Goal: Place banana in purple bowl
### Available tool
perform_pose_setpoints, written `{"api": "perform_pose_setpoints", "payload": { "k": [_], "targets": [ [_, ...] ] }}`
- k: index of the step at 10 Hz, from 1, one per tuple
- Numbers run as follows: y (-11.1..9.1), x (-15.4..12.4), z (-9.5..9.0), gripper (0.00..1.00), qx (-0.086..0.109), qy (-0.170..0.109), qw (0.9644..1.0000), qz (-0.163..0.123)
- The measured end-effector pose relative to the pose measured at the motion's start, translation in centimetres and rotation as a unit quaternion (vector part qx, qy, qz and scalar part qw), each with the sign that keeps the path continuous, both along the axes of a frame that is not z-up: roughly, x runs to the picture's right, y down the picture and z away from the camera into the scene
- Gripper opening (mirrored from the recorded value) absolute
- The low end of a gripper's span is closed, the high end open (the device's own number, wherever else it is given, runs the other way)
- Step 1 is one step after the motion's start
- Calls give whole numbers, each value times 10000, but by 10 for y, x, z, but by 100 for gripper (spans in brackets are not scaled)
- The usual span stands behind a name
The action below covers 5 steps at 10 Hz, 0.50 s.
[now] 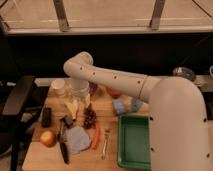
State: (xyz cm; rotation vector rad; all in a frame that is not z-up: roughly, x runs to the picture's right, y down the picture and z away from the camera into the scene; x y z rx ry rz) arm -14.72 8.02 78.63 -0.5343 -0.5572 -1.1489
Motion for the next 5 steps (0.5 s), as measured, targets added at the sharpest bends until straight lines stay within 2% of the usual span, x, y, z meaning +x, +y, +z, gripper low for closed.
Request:
{"api": "perform_pose_setpoints", "payload": {
  "k": [1,3,5],
  "targets": [
    [3,-10,10,62,84,-30,9999,-146],
    [10,-34,41,62,284,-112,9976,-629],
    [20,-49,62,62,304,-232,9948,-946]
  ]
}}
